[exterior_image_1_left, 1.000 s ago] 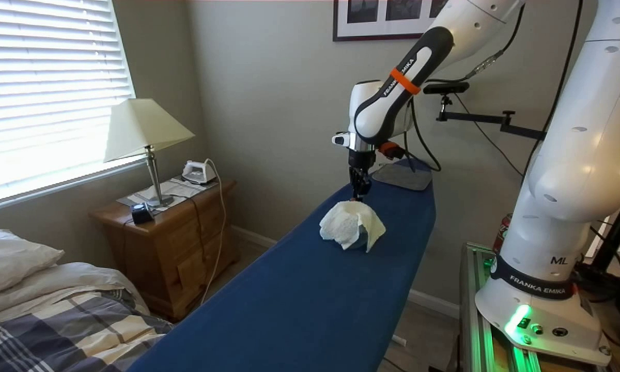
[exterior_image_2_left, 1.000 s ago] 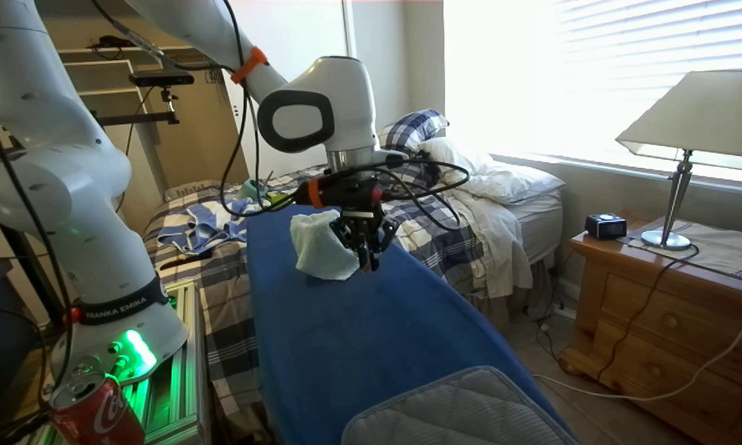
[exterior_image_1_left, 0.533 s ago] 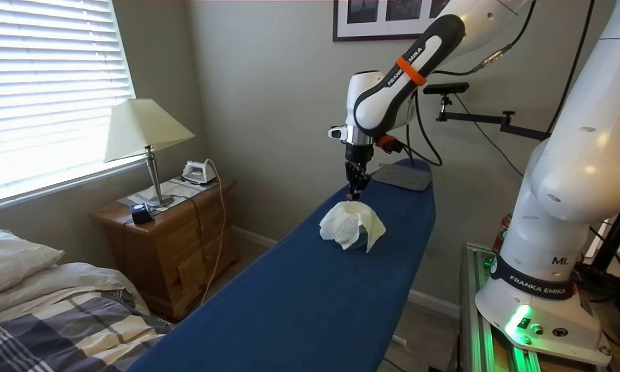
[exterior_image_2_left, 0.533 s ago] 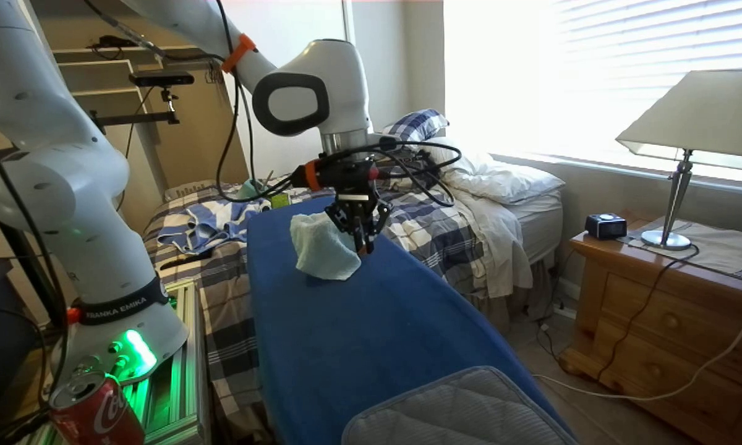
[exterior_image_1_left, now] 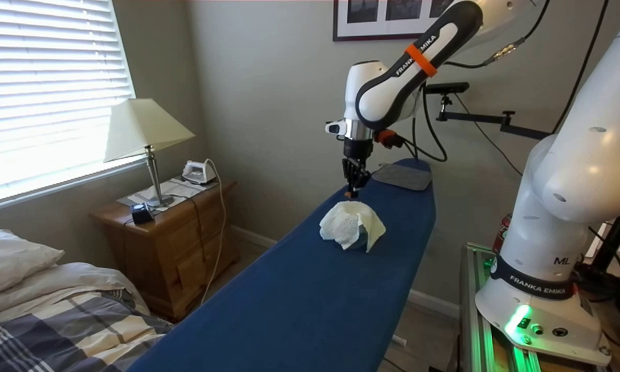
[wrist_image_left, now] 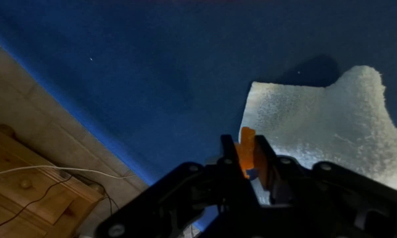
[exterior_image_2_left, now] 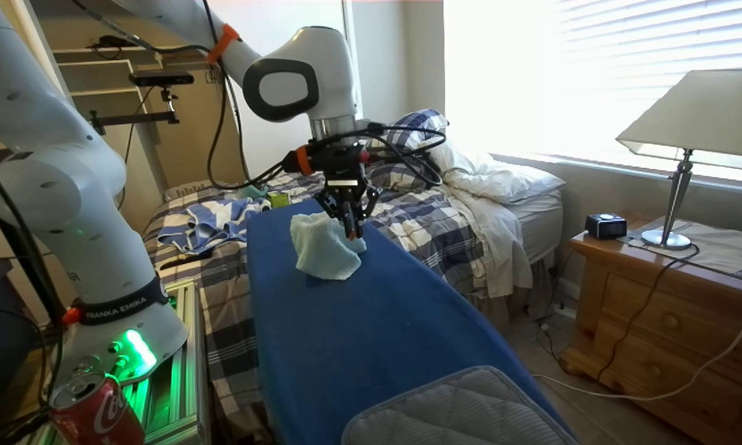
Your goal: Put the light blue cloth on the glass cup and then put the orange object on the light blue cloth
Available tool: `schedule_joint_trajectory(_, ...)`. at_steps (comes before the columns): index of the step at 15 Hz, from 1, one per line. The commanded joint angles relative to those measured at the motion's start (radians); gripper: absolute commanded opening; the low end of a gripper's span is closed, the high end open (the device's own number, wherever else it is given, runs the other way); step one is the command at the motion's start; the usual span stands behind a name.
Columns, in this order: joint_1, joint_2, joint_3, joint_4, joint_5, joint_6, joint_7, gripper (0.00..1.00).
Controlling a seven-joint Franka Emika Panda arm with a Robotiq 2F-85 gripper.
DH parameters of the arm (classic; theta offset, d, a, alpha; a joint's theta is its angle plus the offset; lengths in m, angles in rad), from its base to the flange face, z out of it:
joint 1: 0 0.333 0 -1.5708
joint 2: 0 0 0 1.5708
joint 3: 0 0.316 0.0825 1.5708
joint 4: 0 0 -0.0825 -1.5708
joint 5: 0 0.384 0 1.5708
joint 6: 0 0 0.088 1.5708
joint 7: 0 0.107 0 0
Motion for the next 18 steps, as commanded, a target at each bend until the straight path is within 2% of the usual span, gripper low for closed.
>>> schedule_joint_trajectory(1,0.025,-0.08,-0.001,-0.028,-0.002,-0.046,-0.024,0.19)
schedule_joint_trajectory(18,0.186,-0.219,0.034,-0.07,0.04,-0.189,-0.112,0.2)
